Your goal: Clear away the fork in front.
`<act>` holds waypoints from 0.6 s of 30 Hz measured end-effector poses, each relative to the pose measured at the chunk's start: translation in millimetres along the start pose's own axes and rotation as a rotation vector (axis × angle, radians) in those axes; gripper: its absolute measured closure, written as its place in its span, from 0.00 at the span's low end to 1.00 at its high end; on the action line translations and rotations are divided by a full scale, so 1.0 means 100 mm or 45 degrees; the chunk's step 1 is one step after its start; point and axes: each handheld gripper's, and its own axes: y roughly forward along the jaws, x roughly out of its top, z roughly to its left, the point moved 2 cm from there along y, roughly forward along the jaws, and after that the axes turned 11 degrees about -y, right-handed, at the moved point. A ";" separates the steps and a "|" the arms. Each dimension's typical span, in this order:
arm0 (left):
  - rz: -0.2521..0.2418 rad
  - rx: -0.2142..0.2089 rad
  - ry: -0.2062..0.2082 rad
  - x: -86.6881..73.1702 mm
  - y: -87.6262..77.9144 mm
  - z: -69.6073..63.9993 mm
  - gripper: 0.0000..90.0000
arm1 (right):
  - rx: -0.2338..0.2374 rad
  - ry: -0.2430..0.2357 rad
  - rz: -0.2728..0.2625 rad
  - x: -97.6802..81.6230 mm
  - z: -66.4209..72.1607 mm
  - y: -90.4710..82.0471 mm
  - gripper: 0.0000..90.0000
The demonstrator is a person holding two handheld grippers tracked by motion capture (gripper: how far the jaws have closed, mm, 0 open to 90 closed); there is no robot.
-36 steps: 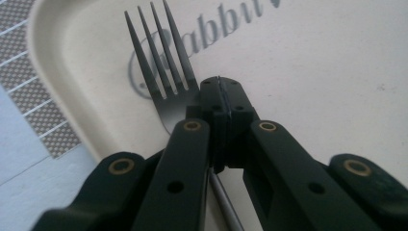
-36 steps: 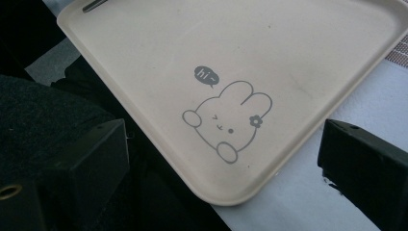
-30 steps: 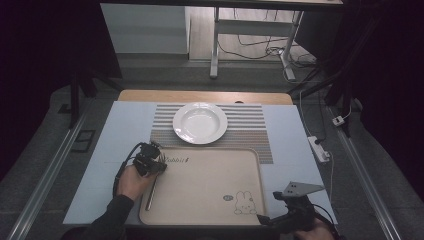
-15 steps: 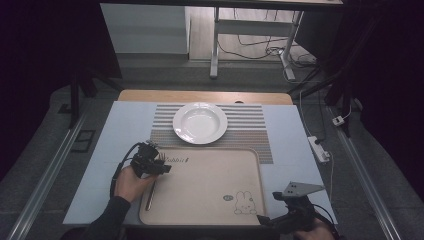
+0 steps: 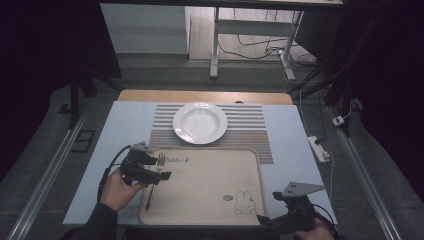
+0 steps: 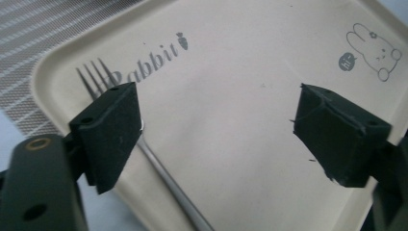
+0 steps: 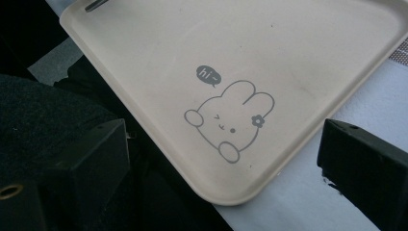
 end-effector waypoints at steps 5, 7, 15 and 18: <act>-0.026 -0.017 0.010 -0.14 -0.10 0.00 0.09 | 0.003 0.005 0.006 0.00 0.00 0.00 0.04; -0.037 -0.029 0.008 -0.20 -0.15 -0.01 0.07 | 0.003 0.009 0.006 0.00 -0.01 0.00 0.05; -0.113 -0.052 -0.025 -0.43 -0.38 -0.02 0.03 | 0.005 0.013 0.007 0.00 -0.01 0.00 0.04; -0.140 -0.063 -0.035 -0.52 -0.47 -0.02 0.02 | 0.004 0.013 0.008 0.00 -0.01 0.01 0.05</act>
